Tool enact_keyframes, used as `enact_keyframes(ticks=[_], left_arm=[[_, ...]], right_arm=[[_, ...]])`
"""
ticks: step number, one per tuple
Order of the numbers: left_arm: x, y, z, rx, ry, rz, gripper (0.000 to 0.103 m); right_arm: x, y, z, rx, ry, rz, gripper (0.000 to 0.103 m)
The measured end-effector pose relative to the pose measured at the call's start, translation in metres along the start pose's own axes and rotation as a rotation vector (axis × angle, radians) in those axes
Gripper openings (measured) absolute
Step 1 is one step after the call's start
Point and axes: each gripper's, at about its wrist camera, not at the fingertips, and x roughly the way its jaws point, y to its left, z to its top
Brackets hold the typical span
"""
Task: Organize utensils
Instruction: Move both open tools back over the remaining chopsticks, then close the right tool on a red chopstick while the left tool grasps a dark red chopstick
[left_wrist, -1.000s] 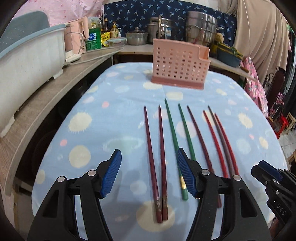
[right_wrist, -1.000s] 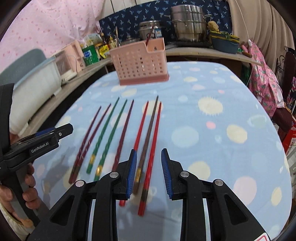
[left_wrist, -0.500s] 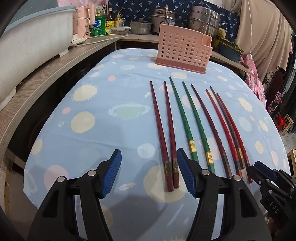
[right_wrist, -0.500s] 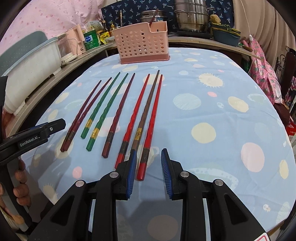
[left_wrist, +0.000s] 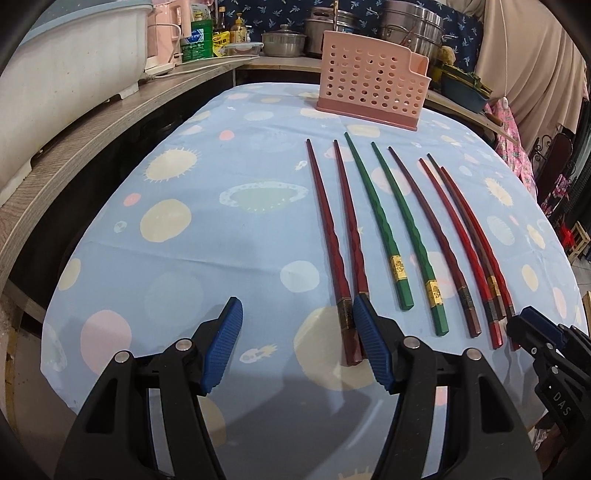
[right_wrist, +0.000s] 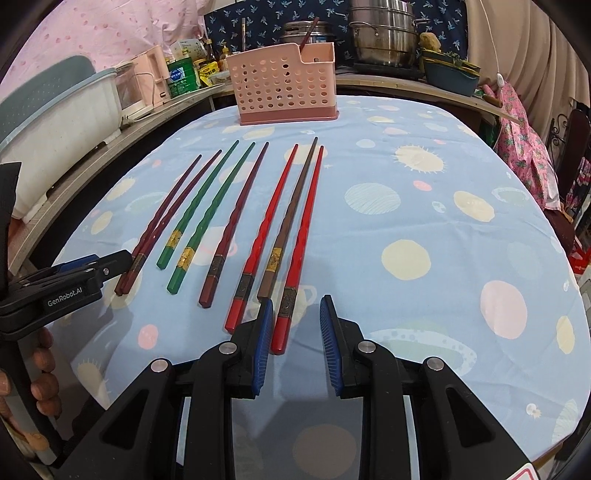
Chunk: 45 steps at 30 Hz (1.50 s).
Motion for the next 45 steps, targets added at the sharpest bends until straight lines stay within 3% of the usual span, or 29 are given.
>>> enact_keyframes(ticks=[7,16,21,26,28,45], left_arm=[[0.004,-0.004,0.0,0.023,-0.004,0.029,0.059],[0.005,0.004,0.002,0.011,-0.006,0.047,0.052],[0.004,0.01,0.005,-0.009,0.001,0.028,0.037],[0.005,0.015,0.009,-0.036,0.027,-0.042,0.012],[0.006,0.016,0.011,-0.043,0.035,-0.053,0.009],[-0.002,0.022,0.023,-0.084,0.075,-0.081,0.007]], right_arm=[[0.0,0.0,0.0,-0.001,-0.002,-0.003,0.025],[0.002,-0.004,0.003,0.009,-0.008,-0.027,0.01],[0.004,-0.003,0.004,0.006,-0.009,-0.033,0.008],[0.004,-0.004,0.005,0.005,-0.005,-0.031,0.008],[0.004,-0.004,0.006,0.01,-0.001,-0.027,0.007],[-0.014,-0.013,0.024,0.049,-0.046,-0.018,0.007]])
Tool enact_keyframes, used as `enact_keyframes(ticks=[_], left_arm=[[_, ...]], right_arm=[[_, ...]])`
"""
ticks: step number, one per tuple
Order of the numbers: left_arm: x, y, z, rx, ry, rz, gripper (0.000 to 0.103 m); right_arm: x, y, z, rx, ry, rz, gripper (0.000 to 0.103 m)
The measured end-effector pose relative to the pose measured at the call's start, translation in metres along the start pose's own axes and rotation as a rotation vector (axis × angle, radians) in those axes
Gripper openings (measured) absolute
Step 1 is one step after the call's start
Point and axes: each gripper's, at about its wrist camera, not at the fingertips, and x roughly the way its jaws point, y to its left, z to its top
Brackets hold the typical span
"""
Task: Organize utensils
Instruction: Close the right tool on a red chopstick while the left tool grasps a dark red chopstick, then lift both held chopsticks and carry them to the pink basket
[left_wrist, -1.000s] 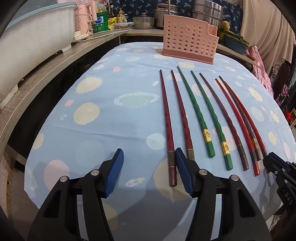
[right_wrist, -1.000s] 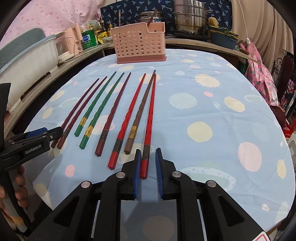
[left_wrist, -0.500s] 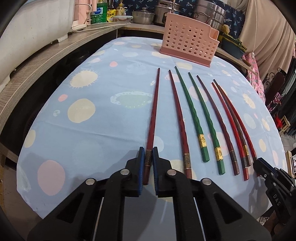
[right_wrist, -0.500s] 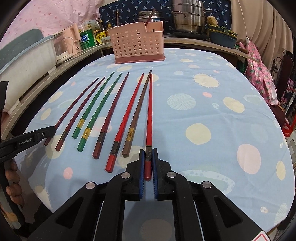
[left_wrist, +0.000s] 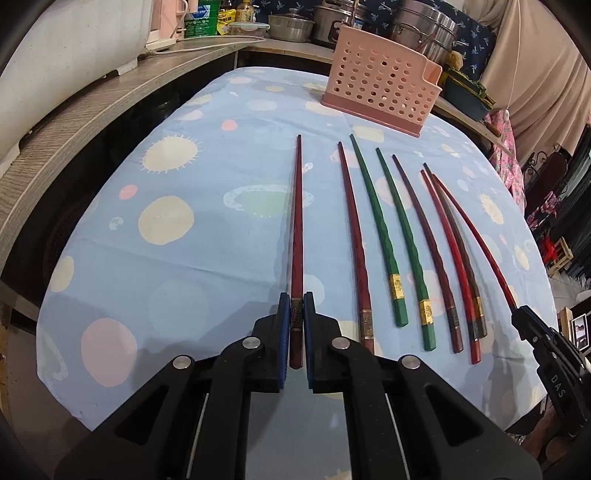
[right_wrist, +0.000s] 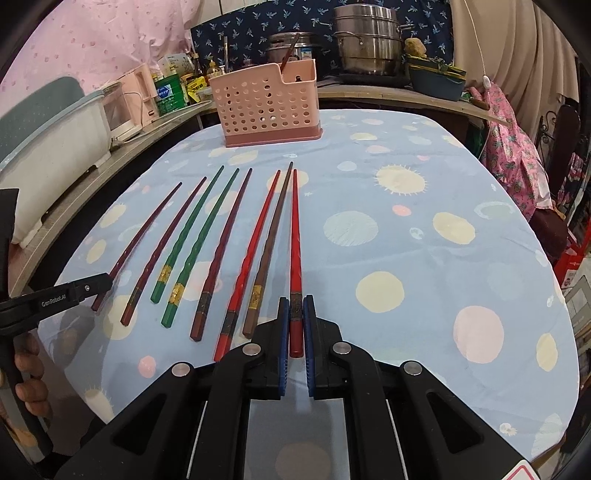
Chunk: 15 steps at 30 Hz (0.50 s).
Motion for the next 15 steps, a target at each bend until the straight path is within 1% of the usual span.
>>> enact_keyframes(ticks=[6,15], left_arm=[[-0.017,0.001,0.013,0.001,-0.04,0.01,0.007],[-0.052,-0.002,0.054,-0.003,-0.157,0.013,0.007]], right_arm=[[-0.014,-0.007,0.019,0.032,-0.043,0.01,0.007],[-0.045,-0.018,0.069,0.06,-0.174,0.009,0.007]])
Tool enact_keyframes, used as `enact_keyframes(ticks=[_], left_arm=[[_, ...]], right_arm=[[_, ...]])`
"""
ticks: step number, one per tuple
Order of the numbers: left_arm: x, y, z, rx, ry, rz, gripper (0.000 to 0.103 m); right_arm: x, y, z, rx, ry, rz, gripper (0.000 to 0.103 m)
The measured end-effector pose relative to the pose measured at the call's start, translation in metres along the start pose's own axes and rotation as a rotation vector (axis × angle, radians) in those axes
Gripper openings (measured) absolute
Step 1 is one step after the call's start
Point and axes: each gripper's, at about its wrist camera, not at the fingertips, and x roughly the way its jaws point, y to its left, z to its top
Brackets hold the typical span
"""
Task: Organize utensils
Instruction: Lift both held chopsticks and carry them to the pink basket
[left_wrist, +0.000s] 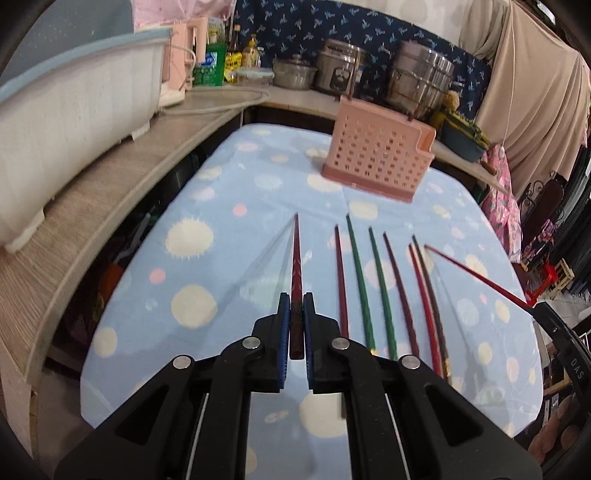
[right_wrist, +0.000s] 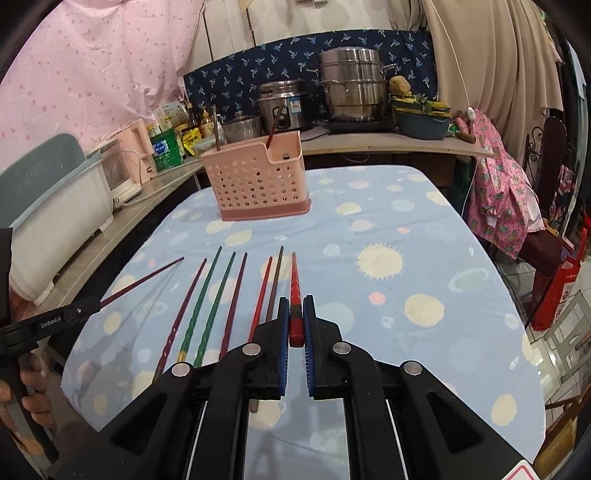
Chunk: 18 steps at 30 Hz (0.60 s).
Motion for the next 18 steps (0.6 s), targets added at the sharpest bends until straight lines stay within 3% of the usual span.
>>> enact_keyframes(ticks=[7,18], left_arm=[[-0.014,-0.009,0.05,-0.006,-0.105,0.004,0.007],[-0.02,-0.031,0.112,-0.02,-0.206,-0.022,0.007]], right_arm=[[-0.005,-0.009,0.05,0.048,-0.102,0.019,0.007],[0.003,-0.009,0.095,0.084,-0.191,0.032,0.007]])
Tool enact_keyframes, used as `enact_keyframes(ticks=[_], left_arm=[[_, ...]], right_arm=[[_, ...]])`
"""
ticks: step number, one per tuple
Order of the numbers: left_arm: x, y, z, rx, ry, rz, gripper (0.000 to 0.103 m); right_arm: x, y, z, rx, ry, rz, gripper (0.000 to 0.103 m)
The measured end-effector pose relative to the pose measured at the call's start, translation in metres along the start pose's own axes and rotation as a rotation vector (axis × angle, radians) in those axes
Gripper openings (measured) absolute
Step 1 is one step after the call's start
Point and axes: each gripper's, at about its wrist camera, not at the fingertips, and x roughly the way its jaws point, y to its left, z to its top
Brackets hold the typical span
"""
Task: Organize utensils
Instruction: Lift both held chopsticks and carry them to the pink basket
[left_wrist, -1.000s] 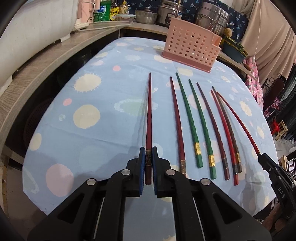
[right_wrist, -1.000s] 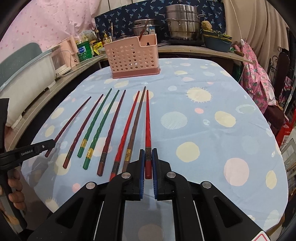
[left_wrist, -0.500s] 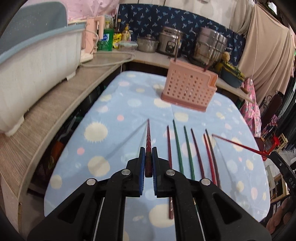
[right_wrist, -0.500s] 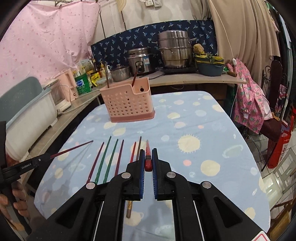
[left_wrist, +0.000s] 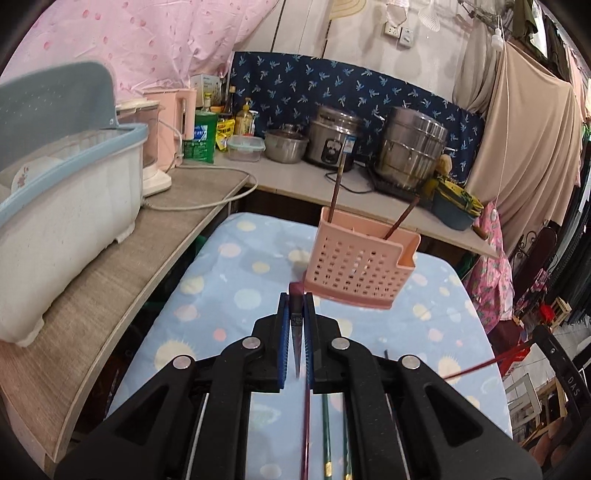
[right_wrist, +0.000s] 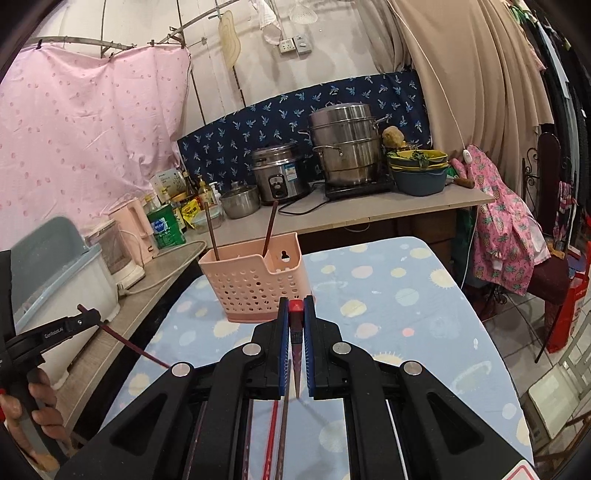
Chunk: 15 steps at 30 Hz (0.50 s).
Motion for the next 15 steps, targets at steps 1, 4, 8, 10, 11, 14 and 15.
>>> enact_keyframes(ticks=[1,4,8,10,11,14,15], left_arm=[[0.001,-0.003,0.004,0.001,-0.008,-0.005,0.007],[0.003,-0.009,0.016,0.006,-0.029,-0.009,0.007],[0.004,-0.016,0.033,0.01,-0.054,-0.019,0.007],[0.004,-0.02,0.044,0.011,-0.071,-0.029,0.007],[0.003,-0.023,0.049,0.015,-0.081,-0.031,0.007],[0.001,-0.033,0.068,0.027,-0.119,-0.04,0.007],[0.001,-0.037,0.075,0.03,-0.134,-0.046,0.007]], right_arm=[[0.002,0.0,0.004,0.003,-0.007,0.0,0.007],[0.006,0.0,0.014,0.014,-0.024,0.005,0.007],[0.012,-0.002,0.032,0.042,-0.047,0.03,0.007],[0.015,-0.001,0.042,0.046,-0.061,0.041,0.007],[0.017,0.0,0.048,0.047,-0.073,0.048,0.007],[0.024,0.005,0.067,0.054,-0.102,0.071,0.007],[0.027,0.005,0.073,0.057,-0.111,0.08,0.007]])
